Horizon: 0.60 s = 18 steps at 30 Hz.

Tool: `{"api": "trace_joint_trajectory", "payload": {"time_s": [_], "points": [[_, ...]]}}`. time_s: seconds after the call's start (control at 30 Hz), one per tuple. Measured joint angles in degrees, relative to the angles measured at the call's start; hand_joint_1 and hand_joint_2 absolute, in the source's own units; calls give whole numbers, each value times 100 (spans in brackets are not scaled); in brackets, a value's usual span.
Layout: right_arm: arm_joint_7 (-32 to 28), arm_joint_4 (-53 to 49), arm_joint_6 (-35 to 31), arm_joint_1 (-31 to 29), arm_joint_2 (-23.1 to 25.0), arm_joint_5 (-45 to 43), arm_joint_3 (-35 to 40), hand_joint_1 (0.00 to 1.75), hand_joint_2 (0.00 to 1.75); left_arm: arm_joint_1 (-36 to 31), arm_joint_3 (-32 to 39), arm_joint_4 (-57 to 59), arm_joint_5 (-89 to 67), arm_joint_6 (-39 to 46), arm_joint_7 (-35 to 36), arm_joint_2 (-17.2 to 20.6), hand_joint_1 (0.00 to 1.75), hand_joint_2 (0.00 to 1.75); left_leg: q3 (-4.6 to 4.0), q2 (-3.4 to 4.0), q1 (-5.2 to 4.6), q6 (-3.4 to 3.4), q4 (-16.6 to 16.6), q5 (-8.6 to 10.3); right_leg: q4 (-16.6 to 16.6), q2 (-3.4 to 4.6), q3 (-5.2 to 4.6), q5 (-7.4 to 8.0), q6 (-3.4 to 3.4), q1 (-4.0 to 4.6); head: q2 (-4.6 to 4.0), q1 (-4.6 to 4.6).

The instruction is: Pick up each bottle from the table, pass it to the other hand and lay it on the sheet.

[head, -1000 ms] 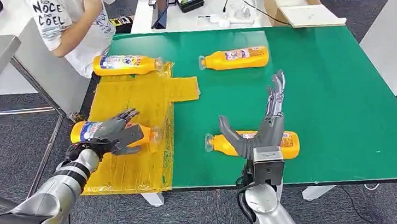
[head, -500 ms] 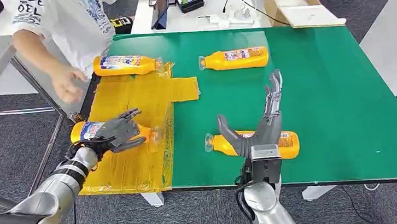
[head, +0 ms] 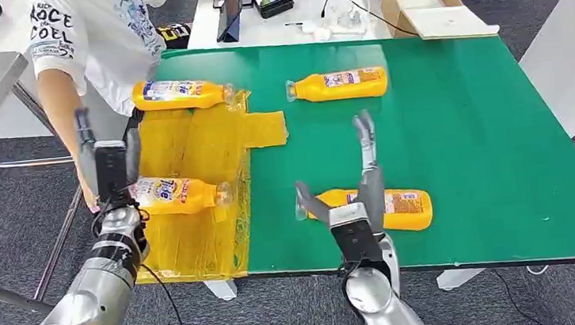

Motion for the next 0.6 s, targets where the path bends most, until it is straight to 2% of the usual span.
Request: {"api": "trace_joint_trajectory", "payload": {"time_s": [0.1,0.17,0.27,0.43,0.53,0.6], "points": [[157,177,44,-25,-111,155,-2,0,175,252,-24,-666,205,316,-2,4,0,175,-4,-11,1,0,0,1,0,-7,0,-1,-1,0,0,4],[218,249,63,-44,-170,214,-4,0,175,379,-31,-974,262,322,-2,11,0,175,-4,-9,1,0,0,1,0,-6,1,-1,-1,0,0,7],[647,332,127,-57,-341,577,-64,0,175,619,-116,-1457,629,127,-2,-37,0,175,-4,-6,-2,1,0,1,-1,-5,1,0,-1,-4,0,4],[1414,371,853,52,-842,1169,-409,0,175,1199,-131,-2023,1213,-741,-2,-190,0,175,-4,-7,-17,2,1,-1,-3,-5,2,1,2,-18,0,2],[1505,339,1407,228,-1110,1031,-690,0,175,1548,-127,-2328,1339,-958,-2,-249,0,175,-10,-8,-17,3,1,-2,-3,-6,-2,0,2,-17,0,9],[1512,279,1523,330,-1246,1003,-848,0,175,1751,-109,-2508,1345,-1028,-2,-269,0,175,-12,-6,-16,4,1,-4,-3,-4,-9,0,2,-16,0,4]]}}
